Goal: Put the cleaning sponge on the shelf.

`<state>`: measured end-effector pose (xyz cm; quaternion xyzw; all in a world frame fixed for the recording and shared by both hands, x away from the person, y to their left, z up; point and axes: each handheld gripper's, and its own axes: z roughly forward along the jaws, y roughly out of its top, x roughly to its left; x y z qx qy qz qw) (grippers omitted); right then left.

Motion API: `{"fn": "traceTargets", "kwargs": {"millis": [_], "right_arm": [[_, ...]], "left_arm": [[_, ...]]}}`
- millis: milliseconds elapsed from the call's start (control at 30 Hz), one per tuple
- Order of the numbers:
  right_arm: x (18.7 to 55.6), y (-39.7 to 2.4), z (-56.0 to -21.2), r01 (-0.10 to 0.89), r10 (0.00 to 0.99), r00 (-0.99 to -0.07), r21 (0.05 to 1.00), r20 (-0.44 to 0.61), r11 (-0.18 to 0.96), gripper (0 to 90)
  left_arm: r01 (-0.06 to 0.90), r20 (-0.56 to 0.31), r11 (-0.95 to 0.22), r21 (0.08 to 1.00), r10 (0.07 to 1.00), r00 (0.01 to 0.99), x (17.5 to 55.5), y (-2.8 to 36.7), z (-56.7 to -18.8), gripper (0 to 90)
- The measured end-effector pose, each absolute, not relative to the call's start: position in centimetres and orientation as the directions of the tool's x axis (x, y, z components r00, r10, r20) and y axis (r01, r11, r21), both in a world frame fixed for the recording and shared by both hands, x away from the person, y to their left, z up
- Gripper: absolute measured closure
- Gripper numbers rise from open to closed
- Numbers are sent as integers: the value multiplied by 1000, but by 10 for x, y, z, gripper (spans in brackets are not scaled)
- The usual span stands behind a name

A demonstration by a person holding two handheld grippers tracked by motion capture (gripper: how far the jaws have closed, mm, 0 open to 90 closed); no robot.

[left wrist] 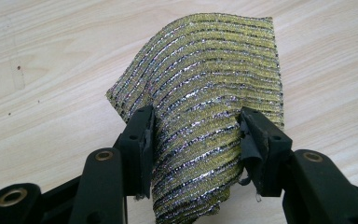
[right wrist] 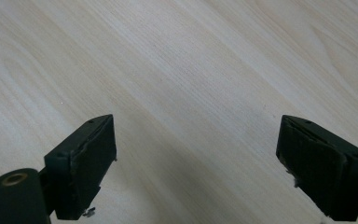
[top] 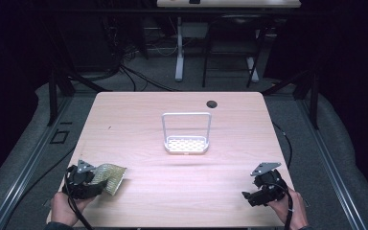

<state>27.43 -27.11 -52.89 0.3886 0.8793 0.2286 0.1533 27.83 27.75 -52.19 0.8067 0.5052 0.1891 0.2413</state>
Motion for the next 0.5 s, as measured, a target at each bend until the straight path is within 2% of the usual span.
{"fn": "traceTargets", "kwargs": {"millis": [500], "right_arm": [[274, -270, -529, 616, 755, -650, 521, -87, 591, 118]], "left_arm": [[658, 76, -447, 606, 856, 512, 271, 239, -510, 497]]}}
